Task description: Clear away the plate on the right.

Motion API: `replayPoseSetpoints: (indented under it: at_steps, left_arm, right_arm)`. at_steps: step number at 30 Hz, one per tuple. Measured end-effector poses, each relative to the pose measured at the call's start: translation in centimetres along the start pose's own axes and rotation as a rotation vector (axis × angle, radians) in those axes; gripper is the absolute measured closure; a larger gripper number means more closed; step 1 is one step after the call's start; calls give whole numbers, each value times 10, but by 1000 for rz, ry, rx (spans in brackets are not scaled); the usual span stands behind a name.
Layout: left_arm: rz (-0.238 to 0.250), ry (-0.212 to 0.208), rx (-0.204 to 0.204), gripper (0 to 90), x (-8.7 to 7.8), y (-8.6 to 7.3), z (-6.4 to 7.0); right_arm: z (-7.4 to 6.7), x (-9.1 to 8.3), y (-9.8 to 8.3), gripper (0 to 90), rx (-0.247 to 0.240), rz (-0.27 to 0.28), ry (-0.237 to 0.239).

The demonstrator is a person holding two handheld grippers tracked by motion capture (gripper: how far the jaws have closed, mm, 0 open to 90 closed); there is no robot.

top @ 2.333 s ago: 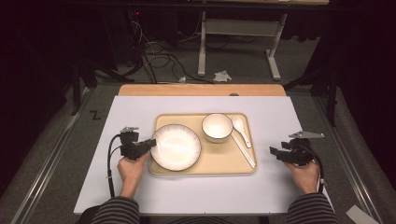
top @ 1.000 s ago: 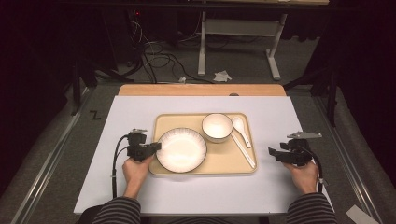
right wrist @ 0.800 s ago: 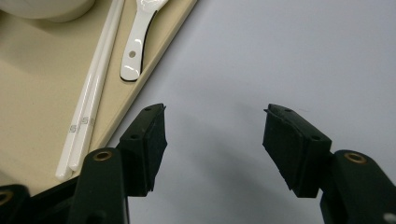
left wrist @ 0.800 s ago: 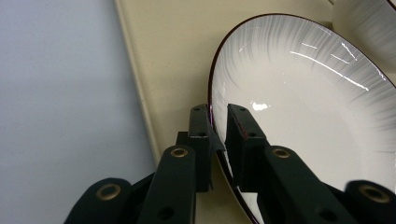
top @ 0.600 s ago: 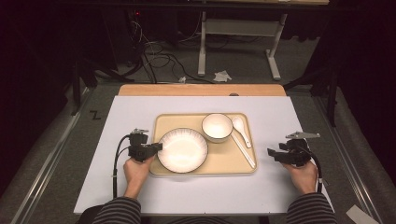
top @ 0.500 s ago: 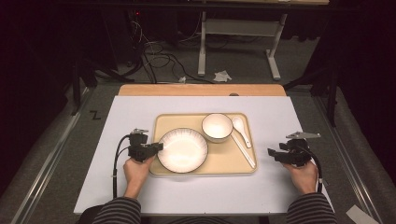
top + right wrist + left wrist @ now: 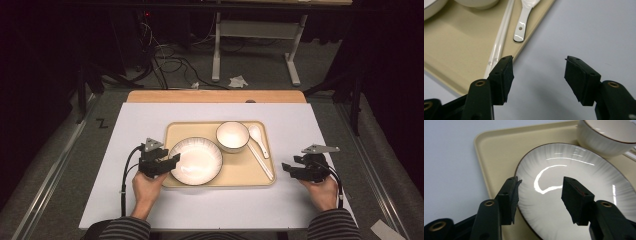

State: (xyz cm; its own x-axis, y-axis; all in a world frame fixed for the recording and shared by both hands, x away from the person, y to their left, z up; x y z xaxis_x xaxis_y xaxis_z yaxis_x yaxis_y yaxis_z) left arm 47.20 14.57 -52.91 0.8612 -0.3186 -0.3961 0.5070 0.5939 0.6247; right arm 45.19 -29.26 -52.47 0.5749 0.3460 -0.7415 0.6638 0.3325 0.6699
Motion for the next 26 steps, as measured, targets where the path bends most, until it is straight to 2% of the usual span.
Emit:
replayPoseSetpoints:
  at_steps: [2, 3, 7, 10, 13, 15, 20, 21, 26]
  left_arm:
    - [38, 31, 82, 453, -2, 0, 1]
    - [52, 31, 111, 448, -3, 1, 3]
    - [102, 4, 141, 427, -12, 3, 12]
    - [98, -29, 152, 421, -19, 0, 20]
    - [95, -71, 186, 417, -28, -5, 32]
    - [95, -98, 208, 417, -34, -9, 39]
    - [74, -151, 245, 405, -48, -23, 52]
    - [76, -161, 240, 404, -51, -26, 55]
    - [54, -212, 277, 401, -61, -44, 66]
  right_arm:
    - [-1, 0, 0, 413, 1, -1, 4]
    - [-2, 1, 0, 413, -1, 7, 7]
    - [-9, 0, -1, 416, -26, -5, 17]
    - [-15, -2, -1, 417, -40, 10, 27]
    - [-21, -6, 0, 418, -72, 21, 35]
    - [-26, -9, 0, 418, -76, 28, 46]
    - [-32, -15, -1, 417, -77, 51, 69]
    - [-34, -16, -2, 416, -76, 48, 77]
    - [-44, -19, -8, 401, -102, 40, 88]
Point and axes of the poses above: each handheld gripper's, and its own axes: x roughly forward along the jaws, y roughly out of its top, z roughly to its right, the point moved 6 cm from there along x, roughly forward along the jaws, and after that the axes turned 1 degree about -x, right-handed, at the moved point
